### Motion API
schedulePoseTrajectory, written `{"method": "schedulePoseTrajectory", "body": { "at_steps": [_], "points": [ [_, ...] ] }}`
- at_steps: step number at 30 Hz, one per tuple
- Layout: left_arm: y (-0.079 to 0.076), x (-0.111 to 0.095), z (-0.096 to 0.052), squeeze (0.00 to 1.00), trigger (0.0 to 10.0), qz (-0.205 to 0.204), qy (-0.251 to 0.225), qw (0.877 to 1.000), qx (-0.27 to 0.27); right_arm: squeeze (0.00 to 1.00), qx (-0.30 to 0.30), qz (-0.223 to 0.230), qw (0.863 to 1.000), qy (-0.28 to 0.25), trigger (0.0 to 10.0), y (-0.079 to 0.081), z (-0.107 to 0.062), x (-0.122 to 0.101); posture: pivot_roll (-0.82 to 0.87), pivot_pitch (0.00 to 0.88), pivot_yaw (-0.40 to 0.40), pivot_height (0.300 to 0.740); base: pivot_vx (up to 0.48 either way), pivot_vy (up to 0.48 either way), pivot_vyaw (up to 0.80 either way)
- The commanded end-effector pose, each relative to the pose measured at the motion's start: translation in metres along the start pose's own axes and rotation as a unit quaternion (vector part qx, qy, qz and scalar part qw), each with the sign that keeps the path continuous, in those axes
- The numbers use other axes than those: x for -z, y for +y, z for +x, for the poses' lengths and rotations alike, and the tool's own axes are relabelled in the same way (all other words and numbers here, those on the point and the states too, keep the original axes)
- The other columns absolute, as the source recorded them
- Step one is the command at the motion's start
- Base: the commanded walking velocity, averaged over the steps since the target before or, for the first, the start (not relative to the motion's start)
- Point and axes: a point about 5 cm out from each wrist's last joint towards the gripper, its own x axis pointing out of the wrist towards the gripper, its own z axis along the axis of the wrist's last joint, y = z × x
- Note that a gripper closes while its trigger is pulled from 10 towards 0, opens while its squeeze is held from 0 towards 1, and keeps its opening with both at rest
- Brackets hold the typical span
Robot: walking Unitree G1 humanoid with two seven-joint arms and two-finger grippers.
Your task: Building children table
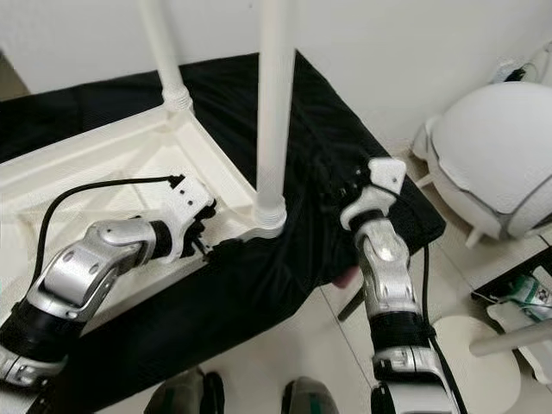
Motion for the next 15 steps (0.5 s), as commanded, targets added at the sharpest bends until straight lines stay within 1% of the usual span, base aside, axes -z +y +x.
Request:
{"method": "schedulePoseTrajectory", "body": {
  "at_steps": [1, 3, 4, 7, 8, 9, 10, 11, 12, 15],
  "points": [
    [-0.009, 0.011, 0.003, 0.0, 10.0, -0.008, 0.025, 0.998, 0.055, 0.0, -0.017, 0.0, 1.0, 0.013, 10.0, 0.001, -0.001, 0.006, -0.06, 0.036, 0.012, 0.74, 0.0, 0.0, 0.0],
    [-0.008, 0.018, -0.004, 0.0, 10.0, 0.009, 0.045, 0.997, 0.06, 0.0, -0.031, 0.011, 0.999, 0.016, 10.0, 0.0, 0.002, 0.006, -0.06, 0.036, 0.009, 0.74, 0.0, 0.0, 0.0],
    [-0.008, 0.018, -0.004, 0.0, 10.0, 0.009, 0.045, 0.997, 0.06, 0.0, -0.031, 0.011, 0.999, 0.016, 10.0, 0.0, 0.002, 0.006, -0.06, 0.036, 0.009, 0.74, 0.0, 0.0, 0.0],
    [-0.006, 0.022, -0.009, 0.0, 10.0, 0.008, 0.057, 0.997, 0.057, 0.0, -0.066, 0.015, 0.998, 0.02, 10.0, -0.003, 0.003, 0.006, -0.05, 0.036, 0.011, 0.74, 0.0, 0.0, 0.0],
    [-0.006, 0.022, -0.009, 0.0, 10.0, 0.008, 0.057, 0.997, 0.057, 0.0, -0.066, 0.015, 0.998, 0.02, 10.0, -0.003, 0.003, 0.006, -0.05, 0.036, 0.011, 0.74, 0.0, 0.0, 0.0],
    [-0.004, 0.021, -0.011, 0.0, 10.0, 0.004, 0.054, 0.997, 0.05, 0.0, -0.088, 0.017, 0.996, 0.022, 10.0, -0.004, 0.002, 0.005, -0.05, 0.035, 0.011, 0.74, 0.0, 0.0, 0.0],
    [0.001, 0.016, -0.012, 0.0, 10.0, 0.001, 0.045, 0.998, 0.04, 0.0, -0.109, 0.019, 0.993, 0.029, 10.0, -0.008, 0.001, 0.004, -0.05, 0.036, 0.009, 0.74, 0.0, 0.0, 0.0],
    [0.001, 0.016, -0.012, 0.0, 10.0, 0.001, 0.045, 0.998, 0.04, 0.0, -0.109, 0.019, 0.993, 0.029, 10.0, -0.008, 0.001, 0.004, -0.05, 0.036, 0.009, 0.74, 0.0, 0.0, 0.0],
    [0.004, 0.013, -0.013, 0.0, 10.0, -0.002, 0.038, 0.999, 0.032, 0.0, -0.123, 0.02, 0.992, 0.033, 10.0, -0.01, 0.0, 0.004, -0.05, 0.036, 0.009, 0.74, 0.0, 0.0, 0.0],
    [0.014, -0.001, -0.015, 0.0, 10.0, -0.001, -0.008, 1.0, 0.001, 0.0, -0.146, 0.014, 0.988, 0.046, 10.0, -0.023, -0.004, 0.001, -0.05, 0.037, 0.006, 0.74, 0.0, 0.0, 0.0]
  ]
}}
